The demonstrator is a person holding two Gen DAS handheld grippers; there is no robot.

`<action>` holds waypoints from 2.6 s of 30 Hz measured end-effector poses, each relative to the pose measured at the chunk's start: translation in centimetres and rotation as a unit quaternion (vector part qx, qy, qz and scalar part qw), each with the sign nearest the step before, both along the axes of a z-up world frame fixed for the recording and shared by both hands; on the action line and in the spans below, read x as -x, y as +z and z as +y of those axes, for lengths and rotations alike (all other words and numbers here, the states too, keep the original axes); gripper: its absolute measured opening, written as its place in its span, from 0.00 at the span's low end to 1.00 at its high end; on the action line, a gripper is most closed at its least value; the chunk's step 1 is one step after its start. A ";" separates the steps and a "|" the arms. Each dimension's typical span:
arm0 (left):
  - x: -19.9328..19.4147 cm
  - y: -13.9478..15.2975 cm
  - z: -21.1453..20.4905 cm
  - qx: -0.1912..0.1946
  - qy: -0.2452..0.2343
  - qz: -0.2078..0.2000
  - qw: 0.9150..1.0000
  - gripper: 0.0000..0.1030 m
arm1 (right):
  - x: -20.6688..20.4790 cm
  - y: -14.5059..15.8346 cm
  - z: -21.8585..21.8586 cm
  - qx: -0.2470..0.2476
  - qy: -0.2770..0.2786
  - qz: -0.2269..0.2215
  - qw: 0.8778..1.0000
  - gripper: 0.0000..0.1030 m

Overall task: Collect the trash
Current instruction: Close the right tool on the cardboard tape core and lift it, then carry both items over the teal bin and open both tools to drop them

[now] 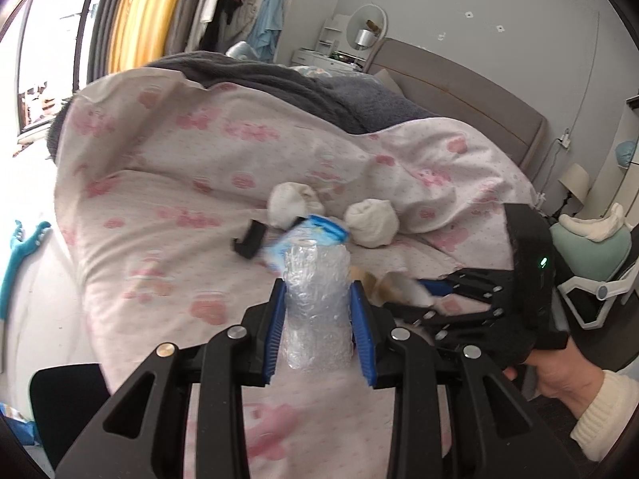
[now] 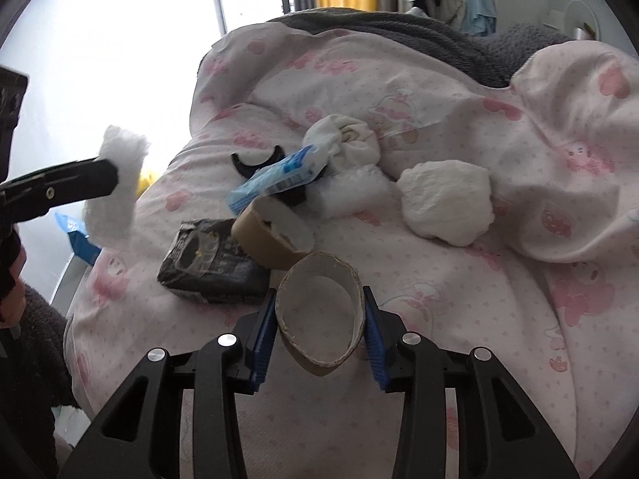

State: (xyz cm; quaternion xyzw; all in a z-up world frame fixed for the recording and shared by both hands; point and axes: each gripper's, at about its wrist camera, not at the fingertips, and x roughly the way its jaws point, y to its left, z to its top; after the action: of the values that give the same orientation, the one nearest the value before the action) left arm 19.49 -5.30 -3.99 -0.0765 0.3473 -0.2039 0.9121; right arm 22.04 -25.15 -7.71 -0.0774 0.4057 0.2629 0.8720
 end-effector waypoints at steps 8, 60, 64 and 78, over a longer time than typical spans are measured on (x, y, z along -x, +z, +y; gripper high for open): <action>0.6 -0.8 2.8 -0.055 0.030 0.007 0.998 0.34 | -0.9 1.7 0.5 -0.011 -0.060 -0.025 0.998 0.40; 6.8 -13.5 28.9 -0.017 0.233 0.269 0.935 0.68 | 3.3 -2.1 34.1 -0.025 0.137 0.084 0.987 0.40; 7.8 -12.9 30.2 -0.021 0.248 0.260 0.933 0.74 | 3.5 -3.8 35.5 -0.008 0.141 0.100 0.985 0.40; 11.4 -8.3 33.3 -0.034 0.286 0.164 0.944 0.78 | 3.7 -8.7 40.4 0.031 0.150 0.148 0.977 0.40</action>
State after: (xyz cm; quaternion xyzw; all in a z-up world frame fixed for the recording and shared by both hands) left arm 8.13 27.97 -12.33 -0.1741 0.4624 0.0926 0.8645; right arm 18.35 15.29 -16.40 -0.1247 0.5221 0.3865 0.7500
